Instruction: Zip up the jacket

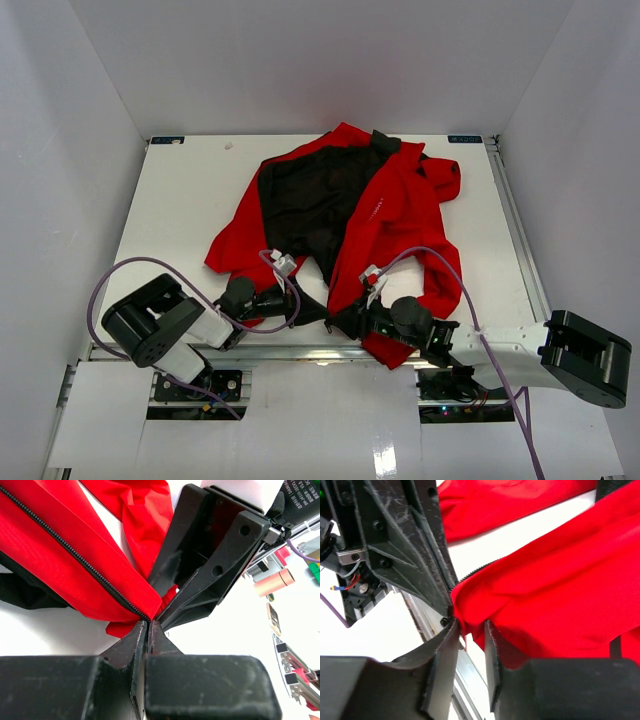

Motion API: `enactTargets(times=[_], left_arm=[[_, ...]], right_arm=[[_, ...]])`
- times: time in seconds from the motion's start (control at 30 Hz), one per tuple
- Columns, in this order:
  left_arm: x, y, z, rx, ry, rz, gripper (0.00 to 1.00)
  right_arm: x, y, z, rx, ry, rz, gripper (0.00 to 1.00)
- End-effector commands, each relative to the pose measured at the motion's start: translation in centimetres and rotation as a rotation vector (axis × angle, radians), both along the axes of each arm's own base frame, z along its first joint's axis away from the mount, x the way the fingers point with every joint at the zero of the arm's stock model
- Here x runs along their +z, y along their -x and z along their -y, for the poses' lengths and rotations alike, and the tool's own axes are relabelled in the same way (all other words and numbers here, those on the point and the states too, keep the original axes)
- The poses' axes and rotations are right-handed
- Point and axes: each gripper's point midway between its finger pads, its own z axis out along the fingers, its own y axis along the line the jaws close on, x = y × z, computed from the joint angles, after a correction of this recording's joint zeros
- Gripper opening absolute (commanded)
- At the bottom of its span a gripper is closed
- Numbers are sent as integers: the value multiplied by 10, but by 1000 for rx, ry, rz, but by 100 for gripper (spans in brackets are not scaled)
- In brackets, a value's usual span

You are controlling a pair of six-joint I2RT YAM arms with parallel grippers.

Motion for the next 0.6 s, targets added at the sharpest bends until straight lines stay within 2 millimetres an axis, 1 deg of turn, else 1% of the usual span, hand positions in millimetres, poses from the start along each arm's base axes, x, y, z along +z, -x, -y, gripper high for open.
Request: enactTargets(times=[0.0, 0.03, 0.1, 0.2, 0.33, 0.4, 0.57], left_arm=[[60, 17, 2, -105, 217, 228, 9], [60, 17, 3, -108, 218, 225, 10], [59, 15, 4, -106, 214, 219, 19], [55, 14, 5, -106, 199, 208, 34], [51, 10, 7, -101, 181, 197, 48], [49, 8, 9, -100, 165, 187, 49], [43, 1, 15, -102, 130, 168, 50]], right_arm=[[29, -1, -12, 34, -99, 73, 17], [29, 0, -12, 43, -103, 76, 14], [28, 1, -12, 50, -102, 80, 9], [28, 3, -12, 58, -100, 83, 8], [26, 3, -12, 60, -100, 84, 8], [25, 3, -12, 60, -96, 84, 8], [24, 3, -13, 58, -92, 77, 8]])
